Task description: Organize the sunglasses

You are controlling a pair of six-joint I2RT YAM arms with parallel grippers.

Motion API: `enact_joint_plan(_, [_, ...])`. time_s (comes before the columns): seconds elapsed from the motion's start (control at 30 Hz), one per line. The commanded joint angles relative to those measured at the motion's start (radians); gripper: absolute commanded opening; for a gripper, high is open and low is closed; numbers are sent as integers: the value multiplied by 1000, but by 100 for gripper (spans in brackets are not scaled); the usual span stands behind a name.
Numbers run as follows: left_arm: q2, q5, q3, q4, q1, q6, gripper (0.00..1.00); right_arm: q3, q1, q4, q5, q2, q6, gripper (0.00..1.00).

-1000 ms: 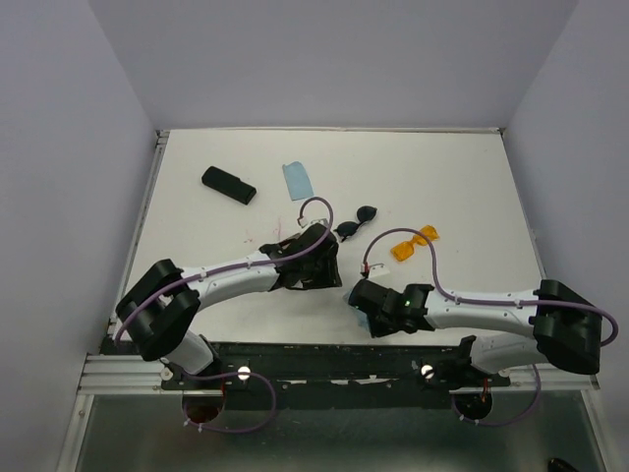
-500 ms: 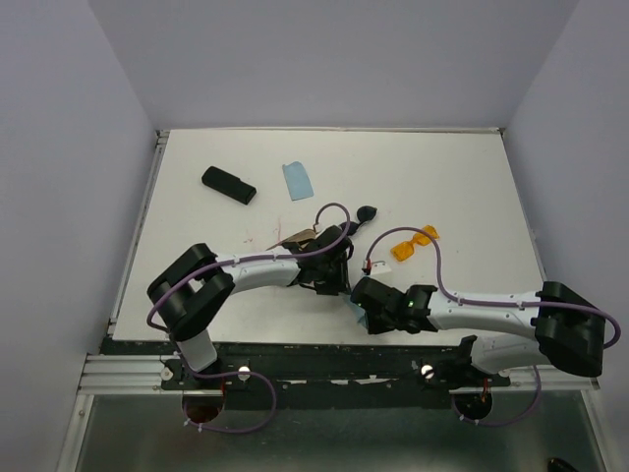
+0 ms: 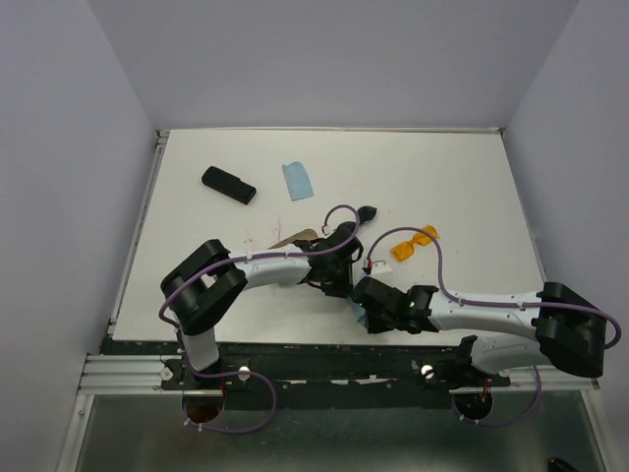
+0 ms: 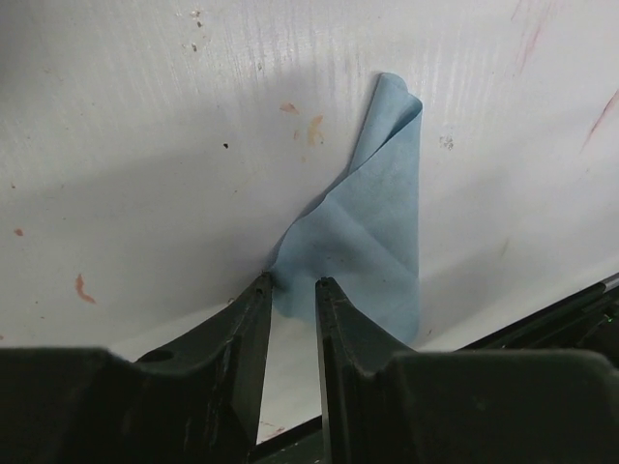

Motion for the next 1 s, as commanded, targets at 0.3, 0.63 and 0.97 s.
enact_joint_plan(0.3, [43,-79,69,-110,-18,-8,3,-34,-12,8,-1,-1,5,6])
enact_joint_plan(0.63, [-141,-107,-20,-46,-20,18,0,7,-16,-15,-3,-47,-47,5])
enact_joint_plan(0.97, [-359,-142,-80,-84,-21,37,0,91,-15,-12,-153,-182,-185,3])
